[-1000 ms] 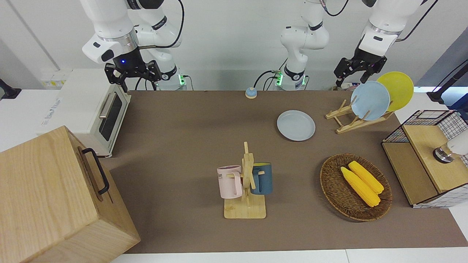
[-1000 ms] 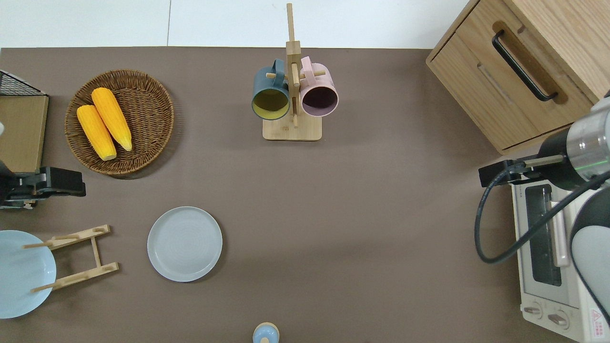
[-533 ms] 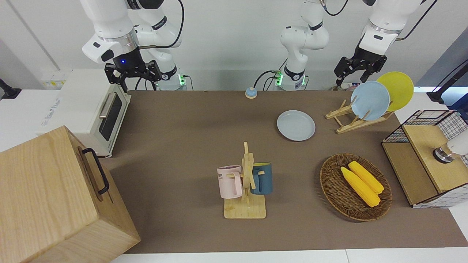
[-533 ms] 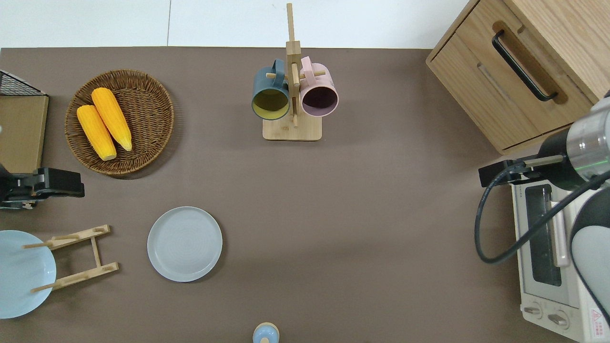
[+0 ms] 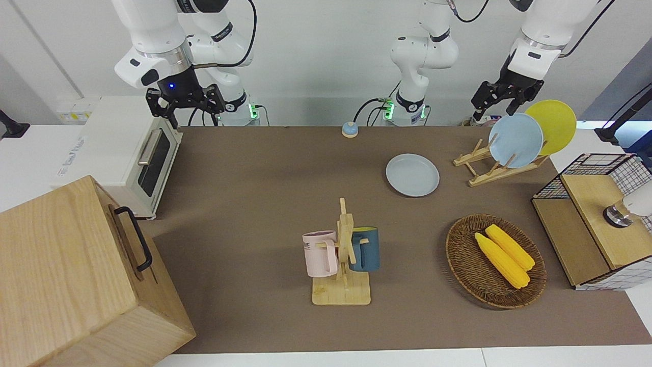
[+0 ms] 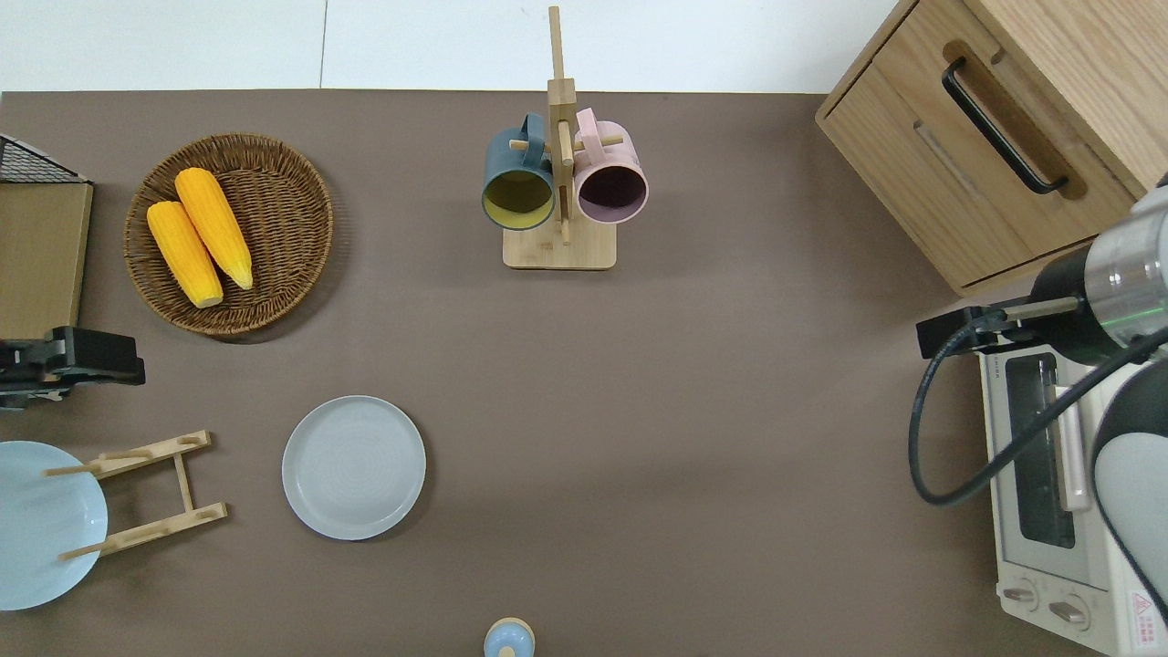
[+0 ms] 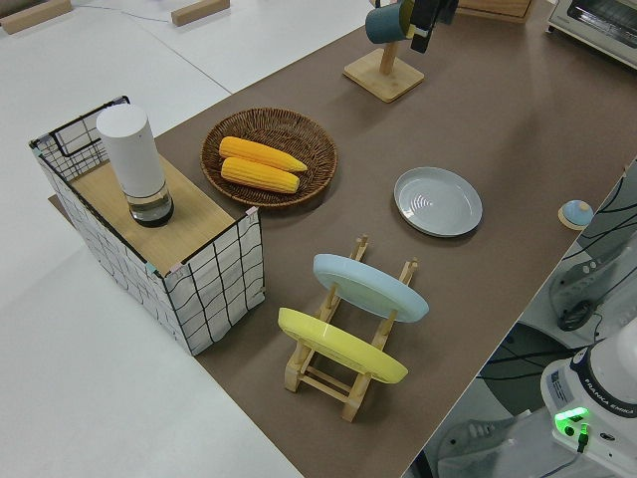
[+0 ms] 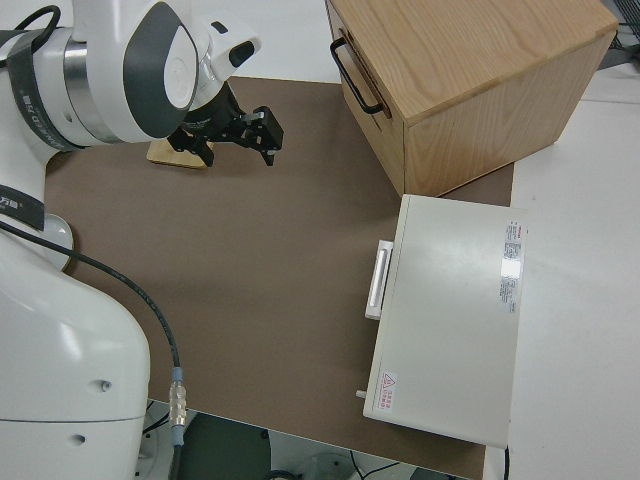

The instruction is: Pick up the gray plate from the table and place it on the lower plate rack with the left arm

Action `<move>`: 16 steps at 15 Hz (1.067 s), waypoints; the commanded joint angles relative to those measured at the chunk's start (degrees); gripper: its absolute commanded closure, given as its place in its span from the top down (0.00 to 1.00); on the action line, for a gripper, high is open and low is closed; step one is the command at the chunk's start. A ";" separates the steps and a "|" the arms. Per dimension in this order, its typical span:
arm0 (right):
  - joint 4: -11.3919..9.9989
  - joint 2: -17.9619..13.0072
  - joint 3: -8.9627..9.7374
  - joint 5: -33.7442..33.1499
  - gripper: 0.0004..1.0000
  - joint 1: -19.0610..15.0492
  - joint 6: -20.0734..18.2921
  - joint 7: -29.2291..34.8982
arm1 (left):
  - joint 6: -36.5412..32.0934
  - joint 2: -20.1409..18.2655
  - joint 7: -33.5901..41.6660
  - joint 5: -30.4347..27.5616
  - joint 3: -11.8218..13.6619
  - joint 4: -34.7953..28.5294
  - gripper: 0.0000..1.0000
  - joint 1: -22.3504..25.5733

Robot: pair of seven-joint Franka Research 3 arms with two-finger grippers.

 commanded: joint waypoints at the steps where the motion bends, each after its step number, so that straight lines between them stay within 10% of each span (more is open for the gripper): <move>1: 0.52 -0.15 1.00 -0.09 0.98 -1.06 -0.82 0.72 | 4.18 -4.75 1.55 -0.15 -0.52 -7.93 0.99 1.33; 16: 0.52 -0.15 1.00 -0.09 0.98 -1.15 -0.82 0.72 | 24.48 -0.09 1.11 -0.15 -1.66 -34.20 0.99 1.25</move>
